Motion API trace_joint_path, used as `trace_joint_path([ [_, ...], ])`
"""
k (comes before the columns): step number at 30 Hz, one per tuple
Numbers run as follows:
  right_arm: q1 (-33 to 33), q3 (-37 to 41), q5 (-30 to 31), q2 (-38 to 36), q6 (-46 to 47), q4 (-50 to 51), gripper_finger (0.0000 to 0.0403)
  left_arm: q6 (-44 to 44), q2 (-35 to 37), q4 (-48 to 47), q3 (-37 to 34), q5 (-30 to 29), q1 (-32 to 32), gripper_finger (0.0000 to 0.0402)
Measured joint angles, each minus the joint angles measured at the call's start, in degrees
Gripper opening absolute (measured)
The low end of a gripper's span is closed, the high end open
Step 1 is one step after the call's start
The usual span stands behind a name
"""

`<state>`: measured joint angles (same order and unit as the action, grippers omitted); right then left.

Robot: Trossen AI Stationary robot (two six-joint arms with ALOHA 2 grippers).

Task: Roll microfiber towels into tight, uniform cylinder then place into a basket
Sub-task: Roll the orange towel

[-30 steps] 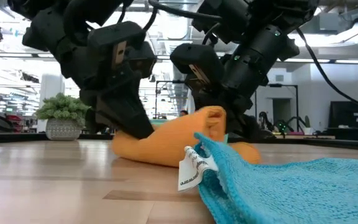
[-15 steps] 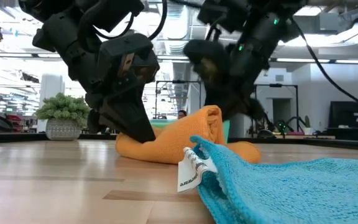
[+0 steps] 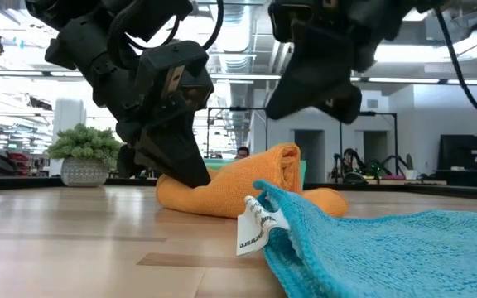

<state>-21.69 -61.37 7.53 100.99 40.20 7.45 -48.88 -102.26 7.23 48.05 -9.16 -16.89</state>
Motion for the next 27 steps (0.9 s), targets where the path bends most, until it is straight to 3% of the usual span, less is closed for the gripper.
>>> trace_joint_path([
  [6,0.1,0.1,0.2,6.3,0.1,-7.0,0.001,0.3,0.0,-0.2,0.3,0.3,0.1,0.0],
  [15,-0.4,-0.1,-2.9,11.3,7.7,-5.7,0.0009,5.1,0.0,-1.2,2.6,0.7,0.3,0.0],
  [27,-0.3,0.0,-3.5,11.2,5.3,-4.4,0.0011,14.5,0.0,-18.7,13.1,0.9,0.2,0.0],
])
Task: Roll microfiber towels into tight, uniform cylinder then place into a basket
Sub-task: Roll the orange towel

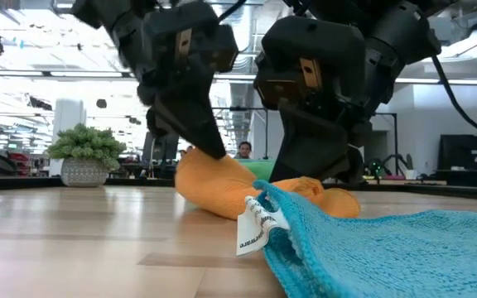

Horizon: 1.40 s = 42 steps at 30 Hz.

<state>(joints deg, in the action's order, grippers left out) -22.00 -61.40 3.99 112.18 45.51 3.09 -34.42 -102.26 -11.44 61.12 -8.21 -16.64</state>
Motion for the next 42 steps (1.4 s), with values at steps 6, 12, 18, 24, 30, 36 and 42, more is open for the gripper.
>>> trace_joint_path([
  [6,-0.4,0.0,0.3,-0.1,0.9,0.8,0.0014,1.8,1.5,-5.6,4.1,0.0,-1.5,0.0],
  [12,-0.4,0.0,0.2,-0.1,0.6,0.8,0.0013,6.2,1.7,-4.2,2.4,0.3,-2.5,0.0],
  [18,-0.5,0.1,0.2,0.0,0.6,0.7,0.0015,10.8,1.3,2.2,-0.9,0.2,1.0,0.0],
  [24,-0.6,0.1,0.3,0.0,0.6,0.6,0.0014,12.5,0.7,3.9,-2.4,3.6,5.3,0.0],
  [30,-0.5,-0.4,0.2,0.1,2.4,1.1,0.0018,18.5,0.5,4.6,-2.5,8.1,5.1,0.0],
  [36,-0.3,-0.6,-0.3,0.1,2.1,1.3,0.0015,22.5,-0.8,2.7,-2.4,7.5,5.8,0.0],
  [42,-0.5,-0.6,-2.1,0.1,2.2,1.1,0.0026,23.5,-3.0,2.4,-2.5,8.2,7.7,0.0],
])
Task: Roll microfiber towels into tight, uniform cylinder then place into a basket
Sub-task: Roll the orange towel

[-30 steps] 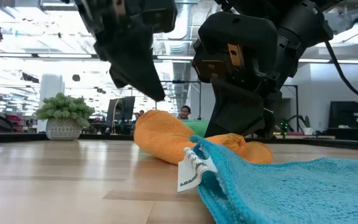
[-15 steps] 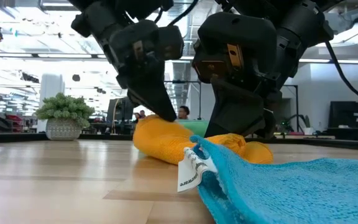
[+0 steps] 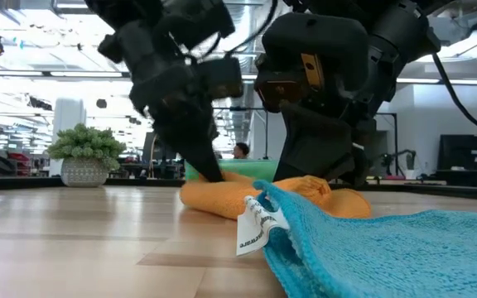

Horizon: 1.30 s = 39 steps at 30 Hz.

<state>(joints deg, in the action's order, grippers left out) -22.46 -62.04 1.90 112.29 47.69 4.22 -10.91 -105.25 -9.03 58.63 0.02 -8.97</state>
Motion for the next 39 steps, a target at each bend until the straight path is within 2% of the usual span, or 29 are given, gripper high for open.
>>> trace_joint_path([
  [4,0.1,-0.1,-0.8,0.0,0.3,-0.1,0.0048,1.7,-1.7,1.1,0.1,1.8,0.2,0.0],
  [7,0.2,-0.5,-3.3,0.0,0.0,-0.1,0.0074,2.2,-1.7,1.5,0.1,2.2,0.0,0.0],
  [12,0.0,-1.8,-3.8,0.1,0.4,0.2,0.0121,2.1,-1.2,0.3,0.1,2.7,0.5,0.0],
  [16,-0.1,-2.7,-3.0,-1.2,0.8,0.5,0.0132,2.0,-1.2,-1.6,0.1,2.7,1.1,0.0],
  [20,-0.2,-2.8,0.3,-6.0,0.5,4.1,0.0125,0.7,-1.1,-2.7,0.1,2.7,1.9,0.0],
  [23,-0.9,-2.7,2.8,-10.0,-0.2,10.5,0.0119,-2.5,-1.1,-2.9,0.1,2.4,2.8,0.0],
  [28,-3.8,-2.8,6.1,-16.0,-1.6,17.4,0.0119,-9.6,-1.1,-3.2,0.1,-0.4,3.5,0.0],
  [31,-6.3,-2.8,10.2,-18.9,-2.2,22.9,0.0118,-15.5,-1.1,-3.6,0.1,-3.3,3.5,0.0],
  [35,-9.5,-2.8,18.0,-20.4,-3.1,29.4,0.0118,-23.0,-1.1,-3.9,0.1,-3.5,3.6,0.0],
  [39,-10.5,-2.6,19.0,-18.9,-7.7,32.8,0.0118,-27.9,-1.1,-3.9,0.1,-1.0,3.7,0.0],
])
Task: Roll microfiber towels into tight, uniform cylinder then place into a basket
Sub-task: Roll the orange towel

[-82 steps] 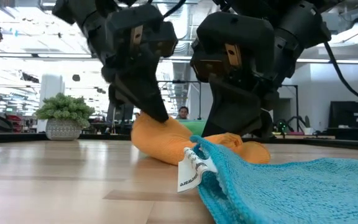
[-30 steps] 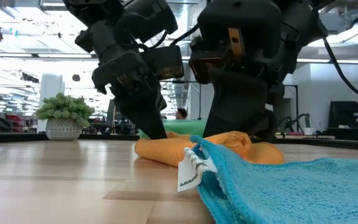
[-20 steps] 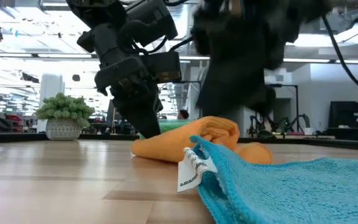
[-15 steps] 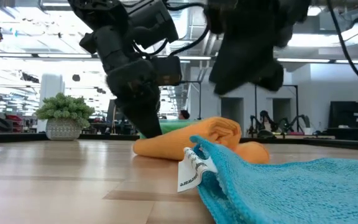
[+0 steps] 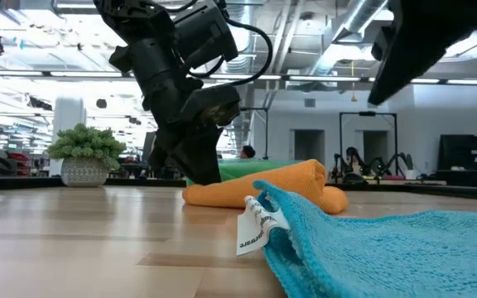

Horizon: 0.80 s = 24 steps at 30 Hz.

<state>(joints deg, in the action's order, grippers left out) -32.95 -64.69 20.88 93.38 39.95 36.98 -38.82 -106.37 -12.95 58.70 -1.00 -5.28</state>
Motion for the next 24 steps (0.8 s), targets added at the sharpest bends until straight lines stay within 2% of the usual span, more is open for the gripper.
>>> trace_joint_path([
  [6,0.8,-0.3,-0.4,3.1,-9.9,-4.1,0.0127,-4.3,0.0,-0.1,0.0,1.2,0.0,0.0],
  [17,2.8,-1.3,-0.8,10.9,-24.2,-7.1,0.0224,-4.9,-0.1,0.2,0.6,2.8,0.1,0.0],
  [24,4.4,-1.9,1.2,12.8,-28.4,-9.9,0.0242,-5.0,-0.2,0.4,0.7,3.1,0.0,0.0],
])
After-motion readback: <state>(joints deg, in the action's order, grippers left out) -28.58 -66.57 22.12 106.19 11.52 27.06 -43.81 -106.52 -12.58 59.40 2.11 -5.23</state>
